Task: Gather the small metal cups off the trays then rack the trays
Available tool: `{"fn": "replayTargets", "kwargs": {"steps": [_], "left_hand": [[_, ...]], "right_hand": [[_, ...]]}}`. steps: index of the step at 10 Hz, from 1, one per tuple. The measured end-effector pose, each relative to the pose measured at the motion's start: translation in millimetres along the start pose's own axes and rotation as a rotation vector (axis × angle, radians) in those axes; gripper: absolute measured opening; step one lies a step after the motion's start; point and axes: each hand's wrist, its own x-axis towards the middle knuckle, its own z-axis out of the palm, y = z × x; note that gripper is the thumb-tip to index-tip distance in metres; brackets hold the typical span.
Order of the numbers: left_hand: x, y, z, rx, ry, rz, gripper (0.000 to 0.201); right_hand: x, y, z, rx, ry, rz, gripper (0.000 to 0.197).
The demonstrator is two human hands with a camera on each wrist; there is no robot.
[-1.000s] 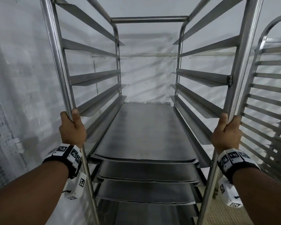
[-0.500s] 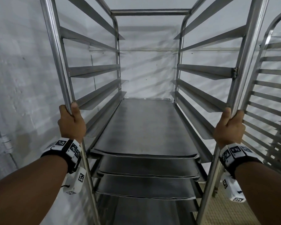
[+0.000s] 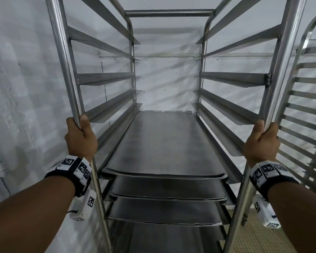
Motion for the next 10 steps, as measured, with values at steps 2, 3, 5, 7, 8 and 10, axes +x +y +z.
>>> {"fn": "replayTargets", "kwargs": {"steps": [2,3,5,7,8,10], "left_hand": [[-1.4,0.3,0.1,0.008,0.011,0.006,0.051],[-1.5,1.6,-0.4,0.016,0.021,0.008,0.053],[-5.4,10.3,-3.2,-0.001,0.018,0.01,0.053],[-2.8,12.7,-9.4,0.018,-0.101,-0.105,0.055],[-11.5,35.1,-13.4,0.03,-0.132,-0.232,0.057],[-48.6,53.6,-6.9,0.233,-0.206,-0.419,0.083]], "right_hand": [[0.9,2.2,0.8,-0.002,0.019,-0.008,0.047],[1.8,3.4,2.2,0.013,0.028,-0.023,0.048],[1.3,-0.6,-1.1,0.033,-0.002,-0.021,0.044],[-4.5,-12.1,-16.0,-0.02,-0.099,0.024,0.039],[-5.0,-12.2,-20.1,-0.01,-0.152,0.035,0.044],[-17.9,-15.3,-46.8,0.003,-0.401,0.091,0.043]]}}
